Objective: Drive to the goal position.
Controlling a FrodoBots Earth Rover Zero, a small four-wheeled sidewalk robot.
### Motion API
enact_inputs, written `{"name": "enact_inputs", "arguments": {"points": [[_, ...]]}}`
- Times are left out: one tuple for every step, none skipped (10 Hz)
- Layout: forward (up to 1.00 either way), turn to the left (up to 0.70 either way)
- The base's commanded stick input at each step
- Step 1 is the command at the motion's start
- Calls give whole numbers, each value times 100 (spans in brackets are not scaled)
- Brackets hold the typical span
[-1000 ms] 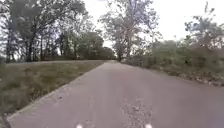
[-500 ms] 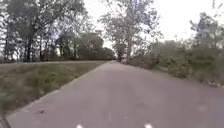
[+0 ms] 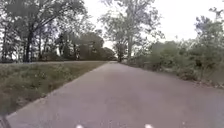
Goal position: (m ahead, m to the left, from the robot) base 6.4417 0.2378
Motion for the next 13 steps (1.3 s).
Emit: {"name": "enact_inputs", "arguments": {"points": [[100,0],[100,0],[100,0],[100,0],[100,0],[100,0],[100,0],[100,0],[100,0],[100,0],[100,0],[100,0],[100,0]]}}
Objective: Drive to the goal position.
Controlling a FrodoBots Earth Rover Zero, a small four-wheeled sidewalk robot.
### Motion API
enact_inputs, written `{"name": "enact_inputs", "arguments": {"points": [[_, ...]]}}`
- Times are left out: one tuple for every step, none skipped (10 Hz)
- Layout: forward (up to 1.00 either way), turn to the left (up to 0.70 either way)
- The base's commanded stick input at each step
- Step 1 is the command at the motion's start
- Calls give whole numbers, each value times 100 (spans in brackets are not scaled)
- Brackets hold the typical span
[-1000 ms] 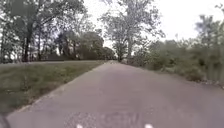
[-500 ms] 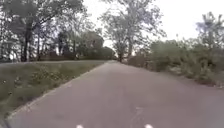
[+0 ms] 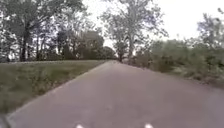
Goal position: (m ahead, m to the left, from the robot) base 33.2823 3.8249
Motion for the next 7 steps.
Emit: {"name": "enact_inputs", "arguments": {"points": [[100,0],[100,0],[100,0],[100,0],[100,0],[100,0],[100,0]]}}
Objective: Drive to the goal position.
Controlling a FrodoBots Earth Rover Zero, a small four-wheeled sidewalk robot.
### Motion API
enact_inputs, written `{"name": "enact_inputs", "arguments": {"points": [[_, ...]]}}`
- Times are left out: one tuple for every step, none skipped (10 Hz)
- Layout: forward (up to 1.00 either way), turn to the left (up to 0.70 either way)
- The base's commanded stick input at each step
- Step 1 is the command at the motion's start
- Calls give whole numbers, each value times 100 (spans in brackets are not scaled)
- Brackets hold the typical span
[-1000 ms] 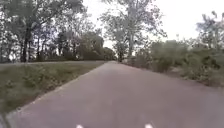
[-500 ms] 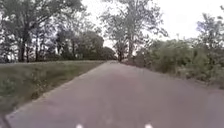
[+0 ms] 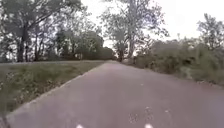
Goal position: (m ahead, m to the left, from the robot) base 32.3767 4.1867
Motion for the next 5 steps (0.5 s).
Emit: {"name": "enact_inputs", "arguments": {"points": [[100,0],[100,0],[100,0],[100,0],[100,0]]}}
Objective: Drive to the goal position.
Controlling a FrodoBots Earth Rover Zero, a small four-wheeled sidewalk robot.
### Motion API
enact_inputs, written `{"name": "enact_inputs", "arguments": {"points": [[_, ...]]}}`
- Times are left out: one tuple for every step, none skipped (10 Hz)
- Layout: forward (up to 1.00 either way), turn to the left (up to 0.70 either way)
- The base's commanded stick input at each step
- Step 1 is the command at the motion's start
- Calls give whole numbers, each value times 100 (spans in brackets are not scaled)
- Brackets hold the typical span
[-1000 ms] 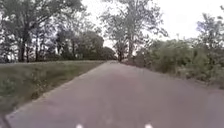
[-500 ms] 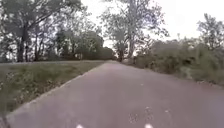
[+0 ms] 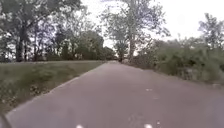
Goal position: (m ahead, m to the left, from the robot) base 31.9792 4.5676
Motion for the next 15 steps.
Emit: {"name": "enact_inputs", "arguments": {"points": [[100,0],[100,0],[100,0],[100,0],[100,0],[100,0],[100,0],[100,0],[100,0],[100,0],[100,0],[100,0],[100,0],[100,0],[100,0]]}}
